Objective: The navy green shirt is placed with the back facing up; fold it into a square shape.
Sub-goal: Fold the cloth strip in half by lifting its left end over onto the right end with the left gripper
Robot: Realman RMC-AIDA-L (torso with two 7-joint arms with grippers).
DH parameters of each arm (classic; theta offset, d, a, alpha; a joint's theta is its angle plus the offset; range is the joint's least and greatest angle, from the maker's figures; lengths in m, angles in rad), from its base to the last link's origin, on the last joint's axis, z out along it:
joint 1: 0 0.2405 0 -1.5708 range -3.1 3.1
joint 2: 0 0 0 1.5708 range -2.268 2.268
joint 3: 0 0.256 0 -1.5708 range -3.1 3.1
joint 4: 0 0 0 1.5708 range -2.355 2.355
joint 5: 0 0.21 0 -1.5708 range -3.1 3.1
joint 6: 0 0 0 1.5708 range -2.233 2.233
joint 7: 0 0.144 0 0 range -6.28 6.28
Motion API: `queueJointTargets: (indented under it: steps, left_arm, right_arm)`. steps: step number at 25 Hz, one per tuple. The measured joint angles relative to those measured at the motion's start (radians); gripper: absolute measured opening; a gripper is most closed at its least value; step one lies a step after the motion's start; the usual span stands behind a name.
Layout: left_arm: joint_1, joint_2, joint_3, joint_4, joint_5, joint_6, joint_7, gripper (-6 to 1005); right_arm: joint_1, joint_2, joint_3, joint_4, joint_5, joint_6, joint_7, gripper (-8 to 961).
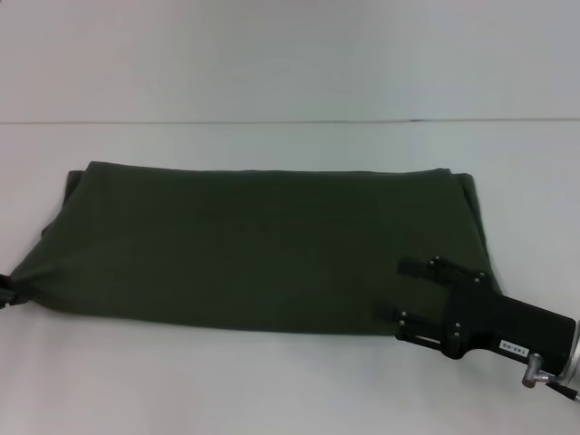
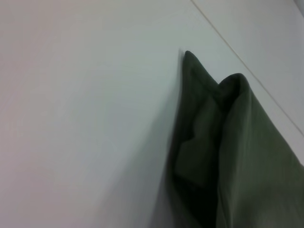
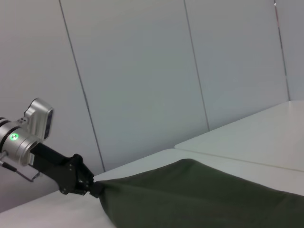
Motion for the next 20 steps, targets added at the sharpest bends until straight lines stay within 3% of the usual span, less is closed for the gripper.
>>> queueJointTargets:
  steps: [6,9,12,14,16,19,20]
  left_arm:
    - [-0.056,0.005,0.006,-0.018,-0.031,0.081,0.002,28]
    - [-0.128,-0.001,0.028,-0.031,-0.073,0.131,0.003,28]
    - [-0.216,-0.014,0.102,-0.079,-0.136,0.150,0.006,28]
    - [-0.276,-0.033,0.167,-0.107,-0.170,0.132,0.012,28]
    - [-0.346,-0.065,0.235,-0.126,-0.205,0.092,0.029,28]
    - [-0.449,-0.124,0.319,-0.147,-0.258,0.028,0.057,29]
    - [-0.495,-0.154,0.356,-0.152,-0.282,-0.010,0.069,29]
  right_arm:
    - [-0.027,-0.001,0.045,0.001,0.000,-0.007,0.020,852]
    - [-0.057,-0.009,0.096,0.000,0.000,-0.019,0.055,852]
    - [-0.093,-0.021,0.145,-0.002,0.000,-0.038,0.086,852]
    - [-0.118,-0.026,0.172,-0.003,0.000,-0.052,0.101,852]
    - [-0.140,-0.028,0.194,-0.003,0.000,-0.068,0.104,852]
    - [-0.171,-0.030,0.225,-0.003,0.000,-0.099,0.105,852]
    - [-0.182,-0.031,0.234,-0.003,0.000,-0.108,0.105,852]
